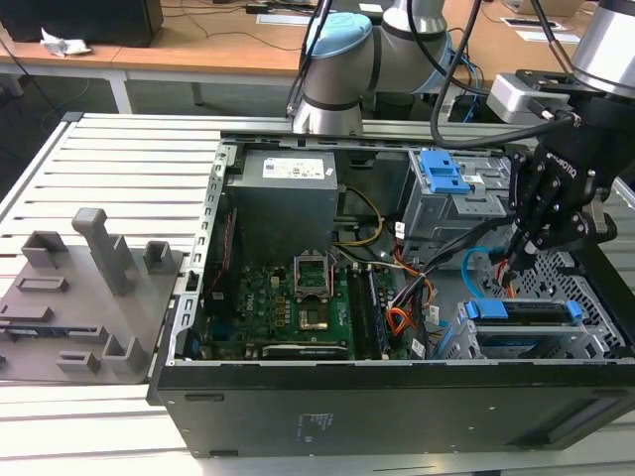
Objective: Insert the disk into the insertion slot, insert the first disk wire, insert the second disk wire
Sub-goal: 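Insert the first disk wire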
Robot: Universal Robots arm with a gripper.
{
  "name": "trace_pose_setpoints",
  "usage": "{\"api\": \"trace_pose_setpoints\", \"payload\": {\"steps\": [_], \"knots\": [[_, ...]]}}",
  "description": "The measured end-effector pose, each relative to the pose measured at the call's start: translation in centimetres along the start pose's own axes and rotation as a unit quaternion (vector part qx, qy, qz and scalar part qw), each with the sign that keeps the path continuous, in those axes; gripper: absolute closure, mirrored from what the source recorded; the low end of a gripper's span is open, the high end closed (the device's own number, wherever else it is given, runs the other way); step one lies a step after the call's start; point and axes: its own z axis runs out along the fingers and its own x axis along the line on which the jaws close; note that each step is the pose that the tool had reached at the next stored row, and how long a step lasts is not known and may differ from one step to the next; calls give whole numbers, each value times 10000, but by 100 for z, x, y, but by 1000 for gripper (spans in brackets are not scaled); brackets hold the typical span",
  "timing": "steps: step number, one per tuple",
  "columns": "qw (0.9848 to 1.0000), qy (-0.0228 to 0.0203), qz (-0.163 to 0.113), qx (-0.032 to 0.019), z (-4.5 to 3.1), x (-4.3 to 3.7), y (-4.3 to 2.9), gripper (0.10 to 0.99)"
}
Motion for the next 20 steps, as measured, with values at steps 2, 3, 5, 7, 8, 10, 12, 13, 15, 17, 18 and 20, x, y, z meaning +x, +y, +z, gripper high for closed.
{"api": "trace_pose_setpoints", "payload": {"steps": [2, 3, 5, 7, 8, 10, 12, 13, 15, 17, 18, 20], "knots": [[10000, 1, -1, -1, 0, -1, -9, 918], [10000, 1, 0, -4, -1, -1, -40, 918], [10000, -4, -1, -7, 3, 46, -69, 918], [10000, -16, -1, -7, 12, 124, -71, 918], [10000, -24, -2, -7, 14, 150, -72, 918], [10000, -43, -3, -8, 20, 197, -73, 918], [10000, -66, -4, -8, 26, 250, -74, 918], [10000, -72, -4, -8, 27, 260, -74, 918], [10000, -87, -4, -8, 30, 279, -75, 918], [9999, -105, -5, -9, 32, 298, -75, 918], [9999, -124, -6, -9, 33, 305, -75, 918], [9996, -278, -13, -12, 35, 327, -76, 918]]}}
